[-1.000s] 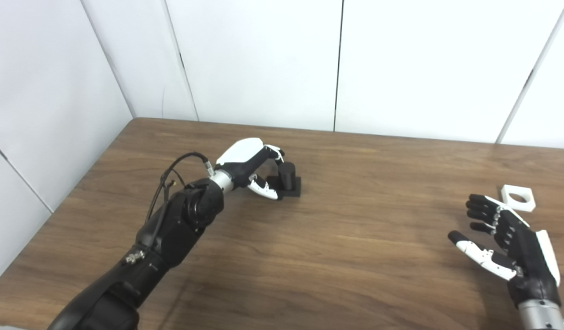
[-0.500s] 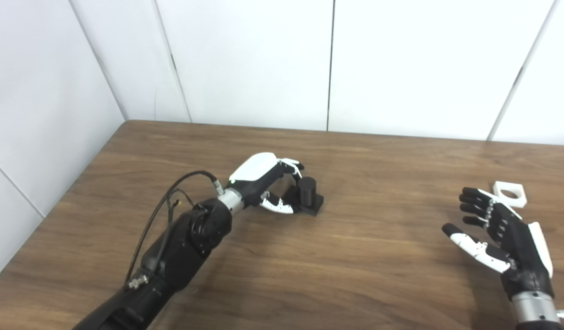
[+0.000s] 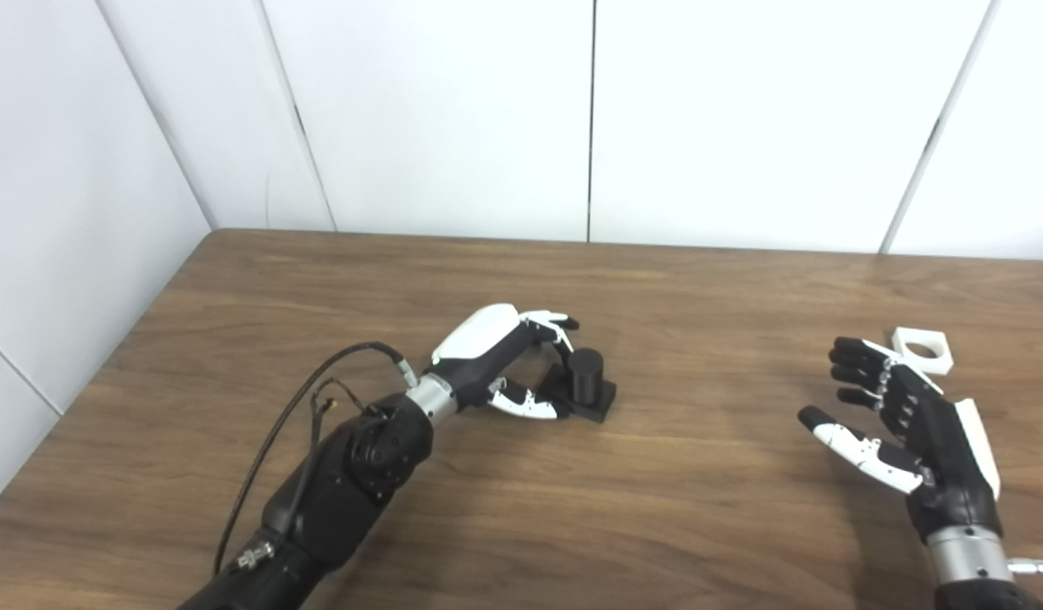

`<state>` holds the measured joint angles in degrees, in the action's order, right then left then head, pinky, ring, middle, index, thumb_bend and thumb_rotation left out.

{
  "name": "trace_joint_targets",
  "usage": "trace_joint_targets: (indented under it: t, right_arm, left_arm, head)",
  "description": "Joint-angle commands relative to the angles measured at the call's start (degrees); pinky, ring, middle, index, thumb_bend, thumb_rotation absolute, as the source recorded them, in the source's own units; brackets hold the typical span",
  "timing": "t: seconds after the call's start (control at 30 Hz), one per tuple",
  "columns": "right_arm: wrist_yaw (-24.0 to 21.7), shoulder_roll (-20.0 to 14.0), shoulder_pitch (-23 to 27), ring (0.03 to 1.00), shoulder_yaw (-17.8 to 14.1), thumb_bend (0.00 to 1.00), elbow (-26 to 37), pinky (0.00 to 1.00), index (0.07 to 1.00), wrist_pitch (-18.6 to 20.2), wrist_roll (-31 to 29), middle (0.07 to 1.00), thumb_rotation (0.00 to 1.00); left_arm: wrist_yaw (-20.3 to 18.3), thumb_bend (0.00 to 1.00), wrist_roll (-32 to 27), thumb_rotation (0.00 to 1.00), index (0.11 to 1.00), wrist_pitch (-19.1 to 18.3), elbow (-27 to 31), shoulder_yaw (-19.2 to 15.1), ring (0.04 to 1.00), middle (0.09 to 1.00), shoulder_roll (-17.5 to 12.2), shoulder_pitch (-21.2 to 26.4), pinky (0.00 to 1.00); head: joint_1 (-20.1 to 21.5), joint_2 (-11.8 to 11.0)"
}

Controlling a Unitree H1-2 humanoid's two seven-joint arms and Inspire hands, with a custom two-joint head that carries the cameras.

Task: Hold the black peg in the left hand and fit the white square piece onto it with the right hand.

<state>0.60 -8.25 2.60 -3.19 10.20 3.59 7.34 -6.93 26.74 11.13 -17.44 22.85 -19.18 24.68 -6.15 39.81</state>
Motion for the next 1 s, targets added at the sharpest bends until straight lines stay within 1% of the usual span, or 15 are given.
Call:
trace_joint_targets:
  t: [0.0,0.03,0.1,0.23,0.37,0.5,0.67,0.77,0.97]
  right_arm:
    - [0.4,0.1,1.8,0.752,-0.2,0.58,2.1,0.69,0.749,-1.2,0.0,0.766,0.18]
    - [0.5,0.1,1.9,0.75,-0.1,0.58,2.0,0.69,0.749,-1.2,0.1,0.765,0.18]
    - [0.5,0.0,2.0,0.758,-0.1,0.59,1.9,0.71,0.749,-1.2,0.4,0.763,0.18]
    - [0.5,0.0,2.1,0.765,0.1,0.58,2.3,0.72,0.755,-0.6,1.2,0.766,0.19]
    - [0.5,0.4,2.2,0.766,0.0,0.58,2.8,0.72,0.756,0.0,1.0,0.767,0.18]
    - [0.4,0.7,2.2,0.765,-0.1,0.58,3.0,0.71,0.756,0.2,0.6,0.769,0.17]
    - [0.4,0.6,2.4,0.762,0.1,0.59,3.0,0.71,0.755,0.2,1.2,0.768,0.19]
    - [0.4,0.6,2.4,0.755,0.2,0.59,3.2,0.69,0.751,0.4,1.4,0.767,0.19]
    - [0.5,0.5,2.3,0.763,0.6,0.59,3.6,0.7,0.763,0.8,2.5,0.77,0.22]
  left_arm:
    - [-4.6,0.52,0.2,0.08,0.496,1.0,-0.1,3.3,0.914,0.872,1.5,-2.3,0.76]
    - [-4.6,0.52,0.1,0.08,0.496,1.1,0.0,3.4,0.913,0.873,1.8,-2.5,0.76]
    - [-4.4,0.52,0.1,0.08,0.496,1.2,0.2,3.5,0.91,0.874,2.2,-2.9,0.76]
    - [-4.4,0.52,0.1,0.08,0.496,1.0,0.8,3.7,0.913,0.875,3.0,-4.0,0.76]
    - [-4.3,0.52,0.2,0.08,0.496,1.4,1.4,4.0,0.913,0.873,3.5,-4.9,0.76]
    - [-5.0,0.52,-0.7,0.08,0.496,1.1,2.5,4.2,0.919,0.876,4.0,-6.2,0.77]
    - [-5.3,0.52,-1.0,0.08,0.496,0.6,3.7,4.6,0.92,0.878,4.1,-7.6,0.78]
    - [-5.3,0.52,-1.2,0.08,0.496,0.6,4.3,4.9,0.92,0.876,4.0,-8.2,0.78]
    - [-5.6,0.52,-1.4,0.08,0.496,0.3,6.2,5.1,0.927,0.883,3.6,-9.4,0.79]
  head:
    - [0.1,0.1]
    - [0.3,0.2]
    - [0.6,0.3]
    - [1.4,0.5]
    - [2.1,0.7]
    - [2.8,1.0]
    - [3.5,1.2]
    - [4.1,1.4]
    - [5.5,1.7]
